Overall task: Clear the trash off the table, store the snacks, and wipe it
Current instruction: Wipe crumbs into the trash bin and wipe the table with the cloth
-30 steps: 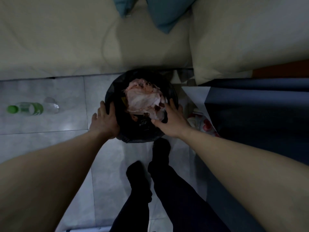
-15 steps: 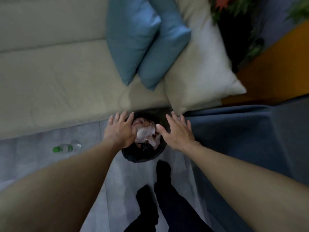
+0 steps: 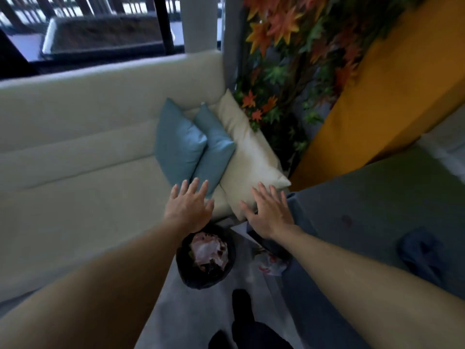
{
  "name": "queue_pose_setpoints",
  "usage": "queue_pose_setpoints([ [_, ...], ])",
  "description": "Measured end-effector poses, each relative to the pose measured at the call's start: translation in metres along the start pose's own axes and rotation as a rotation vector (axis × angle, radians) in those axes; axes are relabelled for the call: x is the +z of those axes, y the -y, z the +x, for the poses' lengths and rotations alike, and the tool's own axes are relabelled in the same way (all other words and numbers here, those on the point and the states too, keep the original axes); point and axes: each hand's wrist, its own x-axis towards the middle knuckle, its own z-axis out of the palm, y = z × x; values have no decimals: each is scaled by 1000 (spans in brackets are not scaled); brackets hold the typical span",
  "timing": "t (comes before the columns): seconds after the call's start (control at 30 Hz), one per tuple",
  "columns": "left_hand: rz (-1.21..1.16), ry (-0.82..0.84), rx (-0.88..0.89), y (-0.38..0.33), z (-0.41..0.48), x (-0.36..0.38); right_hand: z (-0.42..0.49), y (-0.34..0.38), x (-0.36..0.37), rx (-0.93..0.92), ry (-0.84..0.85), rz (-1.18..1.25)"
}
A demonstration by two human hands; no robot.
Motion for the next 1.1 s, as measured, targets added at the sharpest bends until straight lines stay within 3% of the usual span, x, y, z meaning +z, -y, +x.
queue_pose_setpoints([
  [0.3,42,-44,209,-83,-27,-63,-75,-38,-79,108,-97,26],
  [0.67,81,2,470,-219,-26,-79,-153,-146,-120,296,-182,117],
  [1.1,128,75,553,-351,3,-45,-178,-277,-114,445,-192,210],
])
